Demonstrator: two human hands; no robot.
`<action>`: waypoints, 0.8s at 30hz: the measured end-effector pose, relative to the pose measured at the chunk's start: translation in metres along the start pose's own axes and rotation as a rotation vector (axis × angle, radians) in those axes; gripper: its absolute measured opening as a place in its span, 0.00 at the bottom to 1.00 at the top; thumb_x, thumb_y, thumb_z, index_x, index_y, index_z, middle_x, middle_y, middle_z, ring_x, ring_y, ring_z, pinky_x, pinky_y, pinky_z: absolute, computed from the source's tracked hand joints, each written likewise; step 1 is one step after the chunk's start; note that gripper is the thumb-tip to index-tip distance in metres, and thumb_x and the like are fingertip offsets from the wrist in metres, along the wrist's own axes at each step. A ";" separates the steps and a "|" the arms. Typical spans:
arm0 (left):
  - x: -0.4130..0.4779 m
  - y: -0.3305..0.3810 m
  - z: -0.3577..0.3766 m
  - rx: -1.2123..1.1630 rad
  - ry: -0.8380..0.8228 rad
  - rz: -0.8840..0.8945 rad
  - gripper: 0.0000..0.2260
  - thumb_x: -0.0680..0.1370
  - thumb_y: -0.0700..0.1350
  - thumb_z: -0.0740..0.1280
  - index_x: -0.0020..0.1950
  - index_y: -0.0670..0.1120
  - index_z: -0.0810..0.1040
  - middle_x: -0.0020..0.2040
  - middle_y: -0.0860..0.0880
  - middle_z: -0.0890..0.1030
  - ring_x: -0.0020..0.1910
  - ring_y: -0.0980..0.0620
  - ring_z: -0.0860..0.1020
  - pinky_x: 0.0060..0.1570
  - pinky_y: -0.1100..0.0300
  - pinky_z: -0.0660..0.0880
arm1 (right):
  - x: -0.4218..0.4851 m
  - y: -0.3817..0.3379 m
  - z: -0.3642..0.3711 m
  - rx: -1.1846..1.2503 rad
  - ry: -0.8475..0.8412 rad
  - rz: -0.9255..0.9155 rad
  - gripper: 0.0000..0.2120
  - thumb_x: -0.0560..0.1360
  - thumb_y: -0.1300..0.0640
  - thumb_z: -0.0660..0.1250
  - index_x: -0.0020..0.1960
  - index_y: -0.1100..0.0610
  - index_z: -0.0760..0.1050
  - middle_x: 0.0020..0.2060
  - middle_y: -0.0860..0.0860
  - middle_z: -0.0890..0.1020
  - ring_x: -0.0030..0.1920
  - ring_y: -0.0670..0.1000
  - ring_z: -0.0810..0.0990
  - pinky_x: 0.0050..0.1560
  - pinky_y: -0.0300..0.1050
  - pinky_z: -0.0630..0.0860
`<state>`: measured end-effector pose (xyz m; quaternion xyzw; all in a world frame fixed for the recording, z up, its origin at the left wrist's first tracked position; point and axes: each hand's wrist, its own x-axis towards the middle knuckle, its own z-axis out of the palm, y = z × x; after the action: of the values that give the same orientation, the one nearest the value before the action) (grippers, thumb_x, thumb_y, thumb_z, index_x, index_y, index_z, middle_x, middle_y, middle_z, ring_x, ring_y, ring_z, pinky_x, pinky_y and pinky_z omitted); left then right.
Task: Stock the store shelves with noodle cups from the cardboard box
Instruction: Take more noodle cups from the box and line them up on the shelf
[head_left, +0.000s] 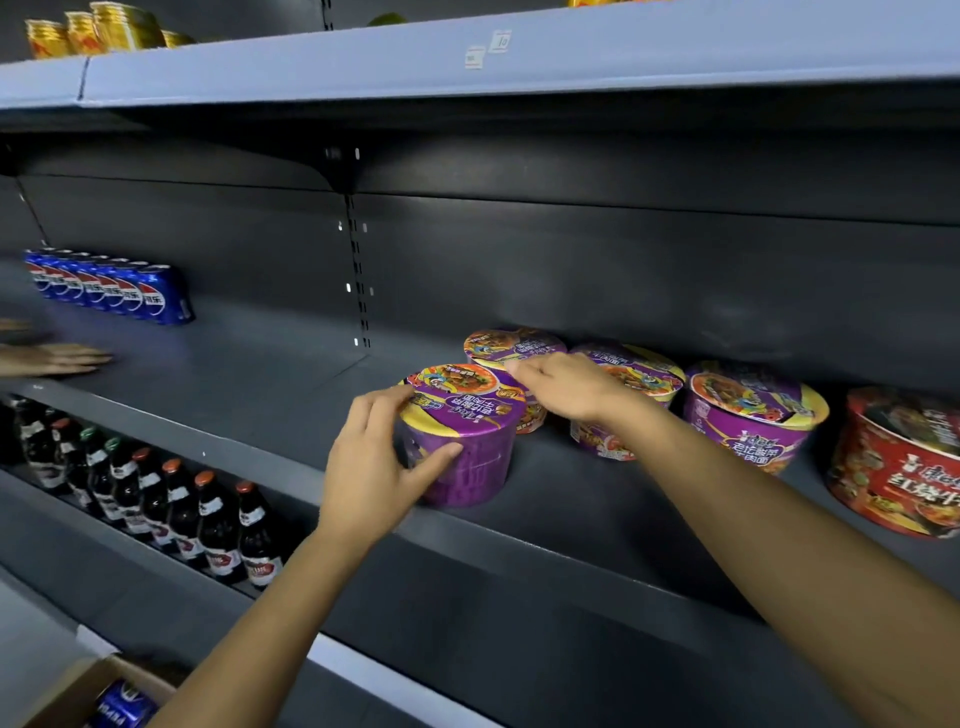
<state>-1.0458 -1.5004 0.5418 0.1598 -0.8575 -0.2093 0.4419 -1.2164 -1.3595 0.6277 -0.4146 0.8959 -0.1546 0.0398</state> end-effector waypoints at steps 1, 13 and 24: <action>0.001 0.004 0.002 0.006 0.010 -0.012 0.35 0.64 0.66 0.71 0.64 0.47 0.73 0.59 0.50 0.74 0.59 0.57 0.72 0.53 0.63 0.69 | 0.000 -0.001 -0.002 0.002 -0.018 0.009 0.28 0.80 0.37 0.49 0.68 0.55 0.72 0.68 0.54 0.73 0.69 0.57 0.68 0.64 0.48 0.65; 0.019 -0.018 -0.006 -0.168 -0.148 0.051 0.24 0.75 0.60 0.55 0.63 0.51 0.78 0.68 0.56 0.68 0.67 0.62 0.66 0.61 0.77 0.60 | 0.004 0.003 -0.002 0.042 -0.009 0.037 0.34 0.73 0.35 0.62 0.73 0.53 0.66 0.72 0.52 0.68 0.71 0.55 0.65 0.67 0.47 0.64; 0.022 -0.009 -0.018 -0.138 -0.102 0.070 0.20 0.66 0.65 0.69 0.48 0.53 0.83 0.44 0.54 0.75 0.47 0.61 0.75 0.46 0.75 0.67 | -0.001 0.002 0.000 0.023 0.020 0.033 0.34 0.75 0.34 0.59 0.73 0.53 0.65 0.72 0.50 0.67 0.72 0.55 0.64 0.67 0.48 0.64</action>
<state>-1.0422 -1.5217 0.5620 0.0881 -0.8675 -0.2605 0.4145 -1.2168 -1.3574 0.6273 -0.3975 0.9012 -0.1681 0.0381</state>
